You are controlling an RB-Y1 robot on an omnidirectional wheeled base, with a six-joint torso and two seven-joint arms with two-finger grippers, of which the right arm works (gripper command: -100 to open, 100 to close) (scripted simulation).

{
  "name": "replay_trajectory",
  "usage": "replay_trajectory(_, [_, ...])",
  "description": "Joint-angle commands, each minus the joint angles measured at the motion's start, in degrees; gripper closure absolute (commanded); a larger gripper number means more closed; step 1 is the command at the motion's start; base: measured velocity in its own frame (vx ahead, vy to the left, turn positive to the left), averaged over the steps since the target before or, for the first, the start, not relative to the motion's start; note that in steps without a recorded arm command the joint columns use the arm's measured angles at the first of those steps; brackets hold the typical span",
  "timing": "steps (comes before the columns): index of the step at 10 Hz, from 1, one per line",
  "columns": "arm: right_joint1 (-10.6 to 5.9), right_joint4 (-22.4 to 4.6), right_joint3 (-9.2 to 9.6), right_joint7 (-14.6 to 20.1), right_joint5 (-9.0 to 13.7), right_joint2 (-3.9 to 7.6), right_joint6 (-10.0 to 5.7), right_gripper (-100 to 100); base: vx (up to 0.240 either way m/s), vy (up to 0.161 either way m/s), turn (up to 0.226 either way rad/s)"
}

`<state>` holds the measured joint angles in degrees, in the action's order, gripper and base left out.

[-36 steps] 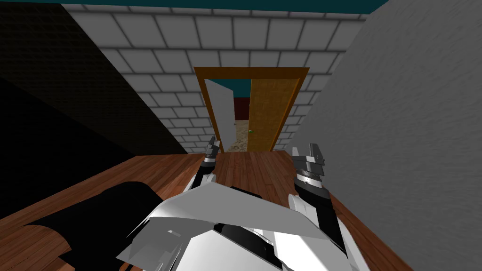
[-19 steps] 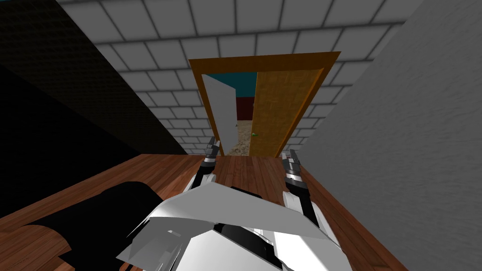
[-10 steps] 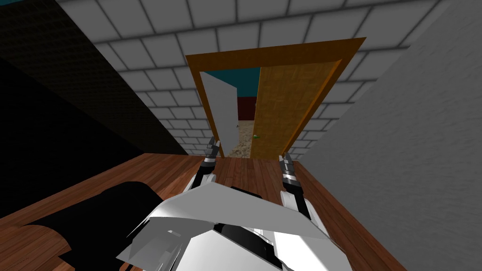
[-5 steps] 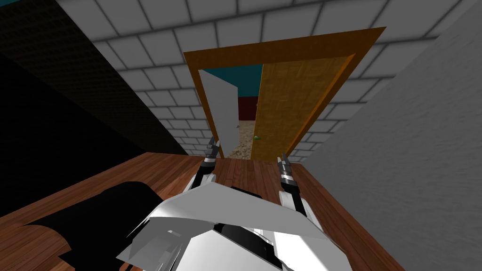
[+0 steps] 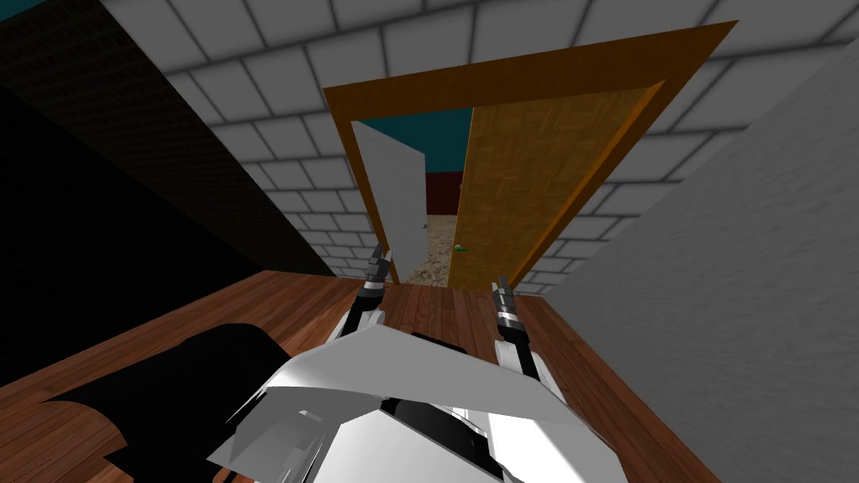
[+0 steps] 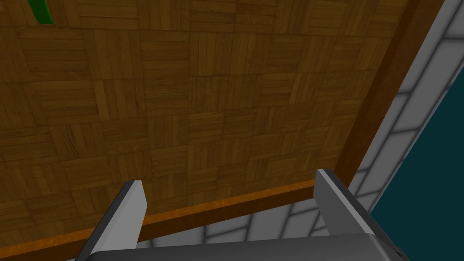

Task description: Push the door open

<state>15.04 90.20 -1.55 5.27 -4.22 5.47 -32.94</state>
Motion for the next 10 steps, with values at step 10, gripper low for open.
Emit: replay_trajectory(10, [-4.27, -13.1, -0.24, -1.4, 0.5, -0.58, -3.03, -100, 0.101, -0.008, 0.042])
